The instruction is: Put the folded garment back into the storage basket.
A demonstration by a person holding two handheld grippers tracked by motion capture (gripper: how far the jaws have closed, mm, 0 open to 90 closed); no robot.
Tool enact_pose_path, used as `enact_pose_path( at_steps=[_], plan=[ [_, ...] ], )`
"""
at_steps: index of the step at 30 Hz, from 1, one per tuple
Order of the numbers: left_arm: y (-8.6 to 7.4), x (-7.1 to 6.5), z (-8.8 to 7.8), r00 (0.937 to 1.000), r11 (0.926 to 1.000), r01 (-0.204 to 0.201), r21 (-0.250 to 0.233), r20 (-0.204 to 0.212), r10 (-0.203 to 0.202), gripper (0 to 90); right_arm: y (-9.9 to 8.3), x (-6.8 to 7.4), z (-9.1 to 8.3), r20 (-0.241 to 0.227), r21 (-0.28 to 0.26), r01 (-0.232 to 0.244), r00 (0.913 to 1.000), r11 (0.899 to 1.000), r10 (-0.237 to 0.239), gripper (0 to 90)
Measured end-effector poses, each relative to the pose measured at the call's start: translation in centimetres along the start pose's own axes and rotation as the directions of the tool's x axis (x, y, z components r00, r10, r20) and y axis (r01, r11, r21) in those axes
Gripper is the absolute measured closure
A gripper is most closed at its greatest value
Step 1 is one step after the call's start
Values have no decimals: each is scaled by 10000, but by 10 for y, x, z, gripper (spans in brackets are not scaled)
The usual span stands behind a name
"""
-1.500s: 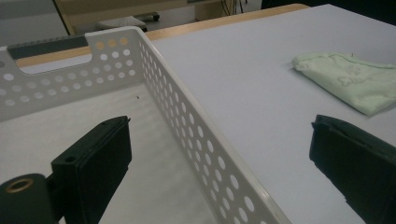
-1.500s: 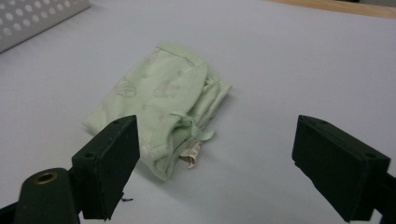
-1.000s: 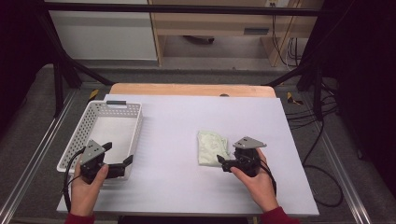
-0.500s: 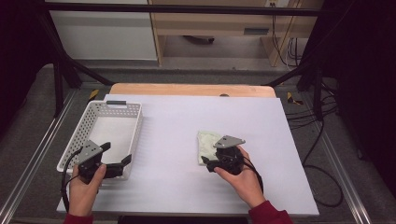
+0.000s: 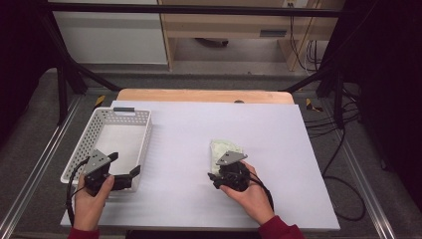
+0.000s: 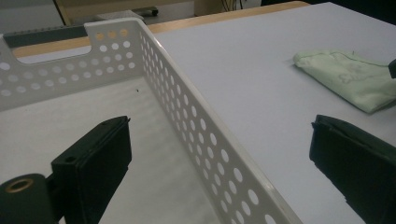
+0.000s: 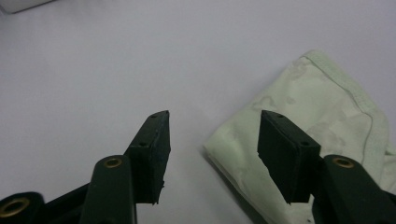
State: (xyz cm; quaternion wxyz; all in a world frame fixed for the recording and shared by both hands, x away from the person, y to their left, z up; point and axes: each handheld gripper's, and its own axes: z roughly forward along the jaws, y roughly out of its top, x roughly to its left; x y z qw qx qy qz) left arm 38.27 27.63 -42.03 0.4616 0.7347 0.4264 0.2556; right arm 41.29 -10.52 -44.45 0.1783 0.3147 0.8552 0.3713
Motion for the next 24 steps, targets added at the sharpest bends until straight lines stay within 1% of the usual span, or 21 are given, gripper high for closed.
enact_pose_path(
  at_steps=[2,3,7,15,21,24],
  plan=[
    [0,0,0,10000,10000,-27,22,-4,27,58,-1,0,1,-10,42,58,10000,10000,-58,485],
    [0,0,0,10000,10000,-36,25,-1,36,58,-2,0,2,-33,35,54,10000,10000,-54,515],
    [0,-1,0,10000,10000,-50,25,-11,50,58,-4,-1,3,38,130,97,9999,9999,-98,555],
    [0,-1,0,10000,10000,-43,-4,-56,43,57,-10,2,9,-81,181,71,9999,9998,-70,581],
    [0,0,0,9999,10000,-75,21,-104,75,58,-11,4,12,-138,252,148,9998,9996,-145,586],
    [0,-1,0,9999,10000,-64,6,-103,65,57,-11,4,15,-34,328,173,9998,9993,-172,587]
  ],
)
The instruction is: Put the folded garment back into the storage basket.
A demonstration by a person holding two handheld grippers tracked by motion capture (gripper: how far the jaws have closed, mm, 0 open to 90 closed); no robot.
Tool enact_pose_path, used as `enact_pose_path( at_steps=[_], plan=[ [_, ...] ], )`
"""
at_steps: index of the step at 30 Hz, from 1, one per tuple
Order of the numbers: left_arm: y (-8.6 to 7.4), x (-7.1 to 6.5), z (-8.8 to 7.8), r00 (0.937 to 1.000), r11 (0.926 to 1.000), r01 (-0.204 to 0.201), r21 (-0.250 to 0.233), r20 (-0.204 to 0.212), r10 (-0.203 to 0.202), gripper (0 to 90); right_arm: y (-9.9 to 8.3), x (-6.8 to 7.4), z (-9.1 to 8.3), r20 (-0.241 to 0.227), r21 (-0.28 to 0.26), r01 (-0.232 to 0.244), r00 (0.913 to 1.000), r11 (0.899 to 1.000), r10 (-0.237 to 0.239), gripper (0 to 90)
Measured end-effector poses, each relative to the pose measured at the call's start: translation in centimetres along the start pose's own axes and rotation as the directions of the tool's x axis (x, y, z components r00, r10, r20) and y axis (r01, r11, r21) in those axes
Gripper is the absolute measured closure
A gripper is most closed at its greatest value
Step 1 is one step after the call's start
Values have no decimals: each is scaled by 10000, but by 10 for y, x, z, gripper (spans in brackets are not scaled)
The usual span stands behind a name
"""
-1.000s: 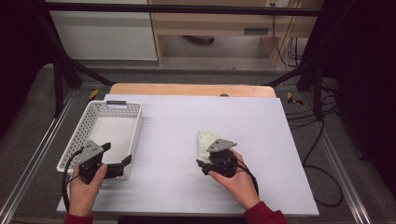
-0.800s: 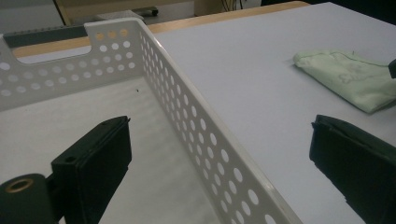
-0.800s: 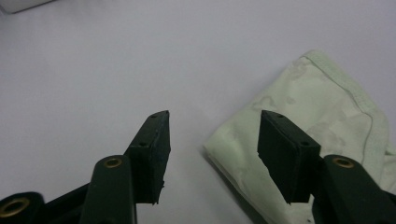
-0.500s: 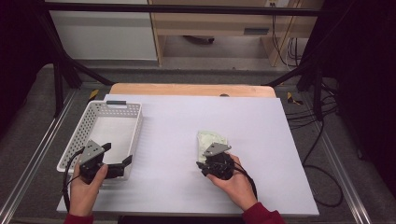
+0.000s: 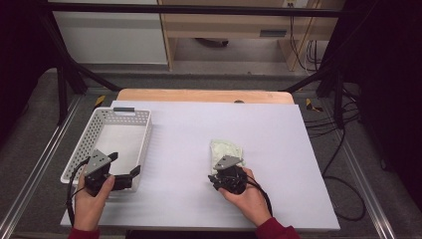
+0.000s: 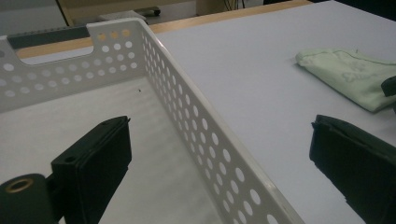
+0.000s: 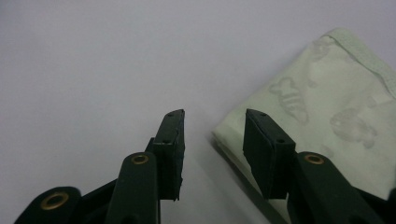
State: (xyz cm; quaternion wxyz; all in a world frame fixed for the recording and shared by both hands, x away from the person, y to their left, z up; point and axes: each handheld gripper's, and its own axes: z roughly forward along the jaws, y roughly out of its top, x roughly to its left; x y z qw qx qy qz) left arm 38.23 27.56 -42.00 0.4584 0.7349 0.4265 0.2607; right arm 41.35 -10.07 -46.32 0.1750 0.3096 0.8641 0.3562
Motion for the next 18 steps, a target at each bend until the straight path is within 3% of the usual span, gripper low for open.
enact_pose_path(
  at_steps=[9,18],
  plan=[
    [0,-1,0,10000,10000,-52,30,30,52,58,1,-2,14,192,243,-3,9998,9997,-2,590],
    [1,-3,1,9999,9999,-131,-32,1,131,62,0,-5,20,551,380,89,9984,9992,-110,764]
  ],
)
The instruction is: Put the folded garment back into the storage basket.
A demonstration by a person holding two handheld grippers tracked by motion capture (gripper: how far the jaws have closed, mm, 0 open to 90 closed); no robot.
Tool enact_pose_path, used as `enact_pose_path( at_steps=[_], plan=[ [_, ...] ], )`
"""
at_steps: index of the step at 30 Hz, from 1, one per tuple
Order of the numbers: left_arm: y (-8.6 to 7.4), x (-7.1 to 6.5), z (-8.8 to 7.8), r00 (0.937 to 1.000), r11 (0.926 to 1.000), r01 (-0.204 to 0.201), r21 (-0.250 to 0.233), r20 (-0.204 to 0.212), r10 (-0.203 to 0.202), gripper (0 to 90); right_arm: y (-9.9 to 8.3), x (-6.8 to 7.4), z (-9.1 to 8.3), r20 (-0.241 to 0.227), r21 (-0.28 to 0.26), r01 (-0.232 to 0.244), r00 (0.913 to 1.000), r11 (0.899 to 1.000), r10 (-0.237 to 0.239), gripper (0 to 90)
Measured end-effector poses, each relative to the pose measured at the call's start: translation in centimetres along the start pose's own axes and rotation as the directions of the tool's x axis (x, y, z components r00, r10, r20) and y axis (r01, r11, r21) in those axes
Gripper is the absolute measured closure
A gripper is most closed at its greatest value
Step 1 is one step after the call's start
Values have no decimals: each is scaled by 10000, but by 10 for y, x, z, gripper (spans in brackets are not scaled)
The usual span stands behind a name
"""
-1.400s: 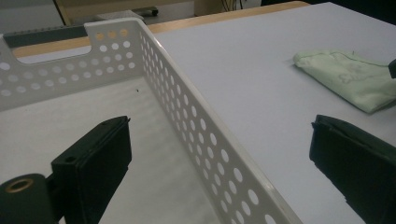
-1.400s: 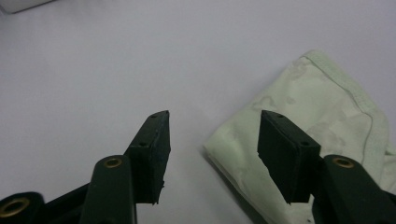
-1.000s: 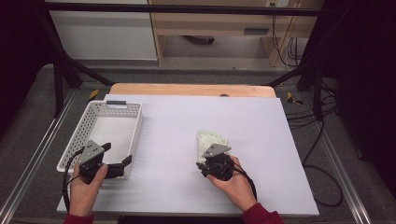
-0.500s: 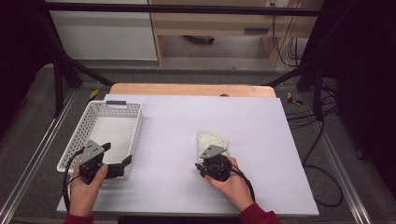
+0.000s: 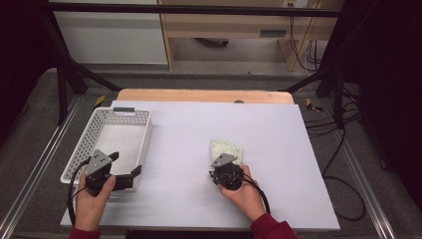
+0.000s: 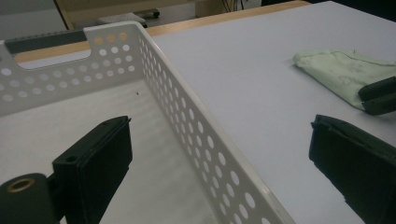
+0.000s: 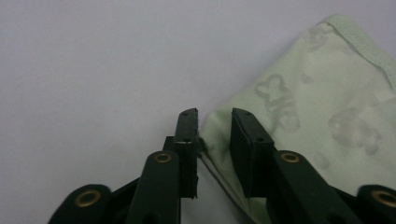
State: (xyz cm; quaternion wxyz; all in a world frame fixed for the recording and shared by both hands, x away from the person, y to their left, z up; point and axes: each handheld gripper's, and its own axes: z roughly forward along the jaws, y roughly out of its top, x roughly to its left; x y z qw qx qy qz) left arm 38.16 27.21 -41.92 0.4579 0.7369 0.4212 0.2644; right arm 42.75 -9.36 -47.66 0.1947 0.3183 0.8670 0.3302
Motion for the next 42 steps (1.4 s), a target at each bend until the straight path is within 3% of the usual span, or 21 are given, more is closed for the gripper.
enact_pose_path(
  at_steps=[2,5,11,23,42],
  plan=[
    [0,0,0,10000,10000,13,11,9,-13,61,0,0,0,86,-30,-6,10000,10000,6,845],
    [0,0,0,10000,10000,15,-15,-10,-15,62,1,0,1,106,-28,-41,9999,10000,41,871],
    [0,1,-1,10000,10000,25,-56,-48,-25,62,2,6,-1,-273,-147,-29,9996,9999,25,874],
    [0,1,-1,10000,10000,6,-57,-69,-7,62,8,34,-2,-1057,-124,332,9938,9994,-344,874],
    [1,1,-2,9999,10000,-7,-99,-135,5,63,14,53,0,-1701,-214,351,9847,9992,-383,873]
  ],
)
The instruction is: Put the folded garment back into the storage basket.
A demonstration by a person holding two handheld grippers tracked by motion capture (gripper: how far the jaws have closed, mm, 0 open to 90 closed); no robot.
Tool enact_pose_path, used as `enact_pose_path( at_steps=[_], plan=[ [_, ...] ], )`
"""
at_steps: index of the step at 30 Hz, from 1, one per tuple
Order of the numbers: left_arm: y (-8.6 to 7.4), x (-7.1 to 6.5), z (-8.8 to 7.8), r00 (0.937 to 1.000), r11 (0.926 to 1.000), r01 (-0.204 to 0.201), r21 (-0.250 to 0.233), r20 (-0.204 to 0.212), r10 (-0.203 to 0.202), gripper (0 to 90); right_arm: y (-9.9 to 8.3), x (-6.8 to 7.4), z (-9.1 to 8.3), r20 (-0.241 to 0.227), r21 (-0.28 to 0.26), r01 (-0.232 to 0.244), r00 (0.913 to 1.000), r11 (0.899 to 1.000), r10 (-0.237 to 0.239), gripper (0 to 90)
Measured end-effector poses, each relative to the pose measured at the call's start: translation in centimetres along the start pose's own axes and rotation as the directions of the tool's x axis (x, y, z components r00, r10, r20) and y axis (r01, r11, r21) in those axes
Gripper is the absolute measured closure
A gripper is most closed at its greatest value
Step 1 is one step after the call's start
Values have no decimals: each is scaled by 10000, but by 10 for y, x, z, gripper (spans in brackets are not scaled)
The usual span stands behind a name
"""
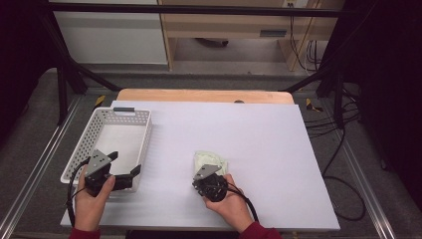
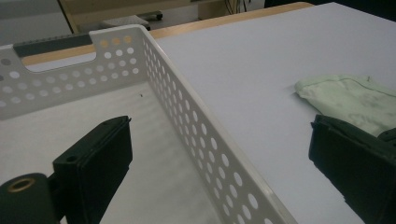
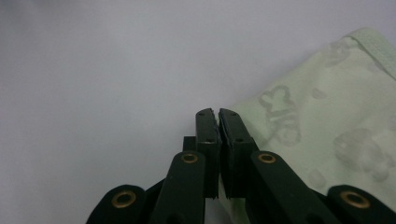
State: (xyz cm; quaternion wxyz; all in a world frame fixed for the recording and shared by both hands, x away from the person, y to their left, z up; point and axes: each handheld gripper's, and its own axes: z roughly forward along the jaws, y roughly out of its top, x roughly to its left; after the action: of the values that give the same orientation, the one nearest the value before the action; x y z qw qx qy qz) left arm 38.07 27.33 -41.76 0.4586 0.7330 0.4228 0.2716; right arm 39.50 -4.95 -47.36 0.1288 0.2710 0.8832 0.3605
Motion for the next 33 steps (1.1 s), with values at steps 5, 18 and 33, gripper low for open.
enact_pose_path(
  at_steps=[5,18,33],
  plan=[
    [0,0,0,10000,10000,-34,37,18,34,63,1,3,2,-55,-2,42,10000,10000,-42,872],
    [0,0,0,10000,10000,-19,6,-12,19,63,5,10,5,-189,14,19,9998,10000,-18,872],
    [0,0,-1,10000,10000,-10,4,-34,10,63,12,19,10,-440,-13,51,9990,10000,-51,872]
  ],
)
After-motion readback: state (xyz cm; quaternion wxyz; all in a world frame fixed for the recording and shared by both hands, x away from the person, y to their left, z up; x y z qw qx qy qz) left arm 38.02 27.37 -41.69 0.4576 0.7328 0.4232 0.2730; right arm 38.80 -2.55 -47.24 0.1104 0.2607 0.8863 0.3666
